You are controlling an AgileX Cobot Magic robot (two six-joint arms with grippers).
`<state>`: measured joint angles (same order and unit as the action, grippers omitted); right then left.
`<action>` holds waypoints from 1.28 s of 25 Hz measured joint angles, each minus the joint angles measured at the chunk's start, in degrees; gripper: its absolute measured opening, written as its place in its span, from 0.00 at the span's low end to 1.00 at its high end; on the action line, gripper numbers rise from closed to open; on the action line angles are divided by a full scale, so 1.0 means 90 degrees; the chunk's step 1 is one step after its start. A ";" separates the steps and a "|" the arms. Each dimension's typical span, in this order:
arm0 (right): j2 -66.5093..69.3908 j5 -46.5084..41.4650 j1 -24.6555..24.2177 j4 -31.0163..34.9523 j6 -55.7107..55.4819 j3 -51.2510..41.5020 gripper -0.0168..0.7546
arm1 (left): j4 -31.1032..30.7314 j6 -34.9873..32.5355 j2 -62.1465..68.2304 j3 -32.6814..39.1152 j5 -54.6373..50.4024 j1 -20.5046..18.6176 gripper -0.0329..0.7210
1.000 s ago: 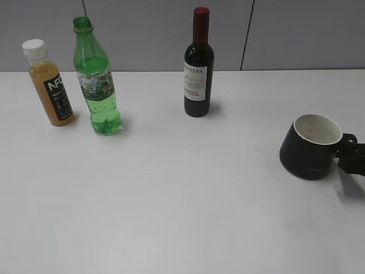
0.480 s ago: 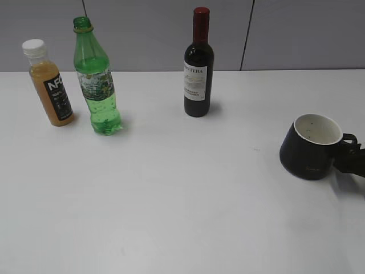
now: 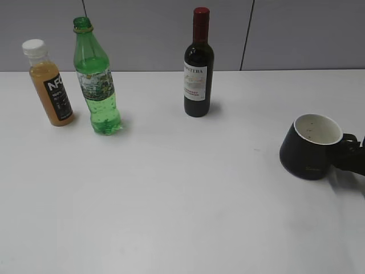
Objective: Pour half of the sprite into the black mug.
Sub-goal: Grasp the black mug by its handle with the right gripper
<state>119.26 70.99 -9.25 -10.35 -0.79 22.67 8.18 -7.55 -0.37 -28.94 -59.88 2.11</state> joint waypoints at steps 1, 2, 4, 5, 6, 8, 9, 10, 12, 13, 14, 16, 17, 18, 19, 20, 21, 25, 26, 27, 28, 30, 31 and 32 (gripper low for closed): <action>0.0008 0.0000 0.0000 -0.0006 0.0010 0.0011 0.66 | 0.0000 0.0000 0.0000 0.0000 0.0000 0.0000 0.37; 0.0008 0.0000 0.0000 -0.0005 0.0023 0.0016 0.63 | 0.0000 0.0000 0.0000 0.0000 0.0000 0.0000 0.37; 0.0008 0.0000 0.0000 -0.0058 0.0037 0.0016 0.54 | 0.0000 0.0000 0.0000 0.0000 0.0000 0.0000 0.37; 0.0008 -0.0007 0.0000 -0.0074 0.0045 0.0016 0.50 | 0.0000 0.0000 0.0000 0.0000 0.0000 0.0000 0.37; 0.0008 -0.0007 0.0000 -0.0089 0.0045 0.0016 0.44 | 0.0000 0.0000 0.0000 0.0000 0.0000 0.0000 0.37; 0.0008 -0.0007 0.0000 -0.0089 0.0045 0.0016 0.34 | 0.0000 0.0000 0.0000 0.0000 0.0000 0.0000 0.37; 0.0008 -0.0007 0.0000 -0.0089 0.0045 0.0016 0.30 | 0.0000 0.0000 0.0000 0.0000 0.0000 0.0000 0.37; 0.0008 -0.0007 0.0000 -0.0098 0.0045 0.0037 0.27 | 0.0000 0.0000 0.0000 0.0000 0.0000 0.0000 0.37; 0.0020 -0.0028 0.0000 -0.0115 0.0045 0.0094 0.25 | 0.0000 0.0000 0.0000 0.0000 0.0000 0.0000 0.36; 0.0027 -0.0036 0.0000 -0.0130 0.0045 0.0109 0.24 | 0.0000 0.0000 0.0000 0.0000 0.0000 0.0000 0.36; 0.0033 -0.0042 0.0000 -0.0138 0.0045 0.0122 0.24 | 0.0000 0.0000 0.0000 0.0000 0.0000 0.0000 0.36; 0.0040 -0.0042 0.0000 -0.0182 0.0045 0.0130 0.23 | 0.0000 0.0000 0.0000 0.0000 0.0000 0.0000 0.36; 0.0040 -0.0044 0.0000 -0.0187 0.0045 0.0130 0.23 | 0.0000 0.0000 0.0000 0.0000 0.0000 0.0000 0.36; 0.0040 -0.0049 0.0000 -0.0211 0.0045 0.0130 0.21 | 0.0000 0.0000 0.0000 0.0000 0.0000 0.0000 0.36; 0.0040 -0.0049 0.0000 -0.0235 0.0045 0.0130 0.18 | 0.0000 0.0000 0.0000 0.0000 0.0000 0.0000 0.36; 0.0040 -0.0049 0.0000 -0.0268 0.0087 0.0130 0.13 | 0.0000 0.0000 0.0000 0.0000 0.0000 0.0000 0.36; 0.0040 -0.0049 0.0000 -0.0267 0.0087 0.0143 0.11 | 0.0000 0.0000 0.0000 0.0000 0.0000 0.0000 0.36; 0.0040 -0.0044 0.0000 -0.0407 0.0087 0.0150 0.11 | 0.0000 0.0000 0.0000 0.0000 0.0000 0.0000 0.36; 0.0040 -0.0044 0.0000 -0.0495 0.0087 0.0150 0.11 | 0.0000 0.0000 0.0000 0.0000 0.0000 0.0000 0.36; 0.0040 -0.0044 0.0000 -0.0580 0.0087 0.0150 0.11 | 0.0000 0.0000 0.0000 0.0000 0.0000 0.0000 0.36; 0.0031 -0.0059 0.0000 -0.0703 0.0087 0.0150 0.11 | 0.0000 0.0000 0.0000 0.0000 0.0000 0.0000 0.36; -0.0089 -0.0138 -0.0005 -0.0936 0.0087 0.0091 0.11 | 0.0000 0.0000 0.0000 0.0000 0.0000 0.0000 0.36; -0.0168 -0.0193 -0.0005 -0.1001 0.0087 0.0048 0.10 | 0.0000 0.0000 0.0000 0.0000 0.0000 0.0000 0.36; -0.0277 -0.0258 -0.0005 -0.1064 0.0087 0.0000 0.10 | 0.0000 0.0000 0.0000 0.0000 0.0000 0.0000 0.36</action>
<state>116.76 68.67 -9.29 -19.93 0.00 22.67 8.18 -7.55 -0.37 -28.94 -59.88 2.11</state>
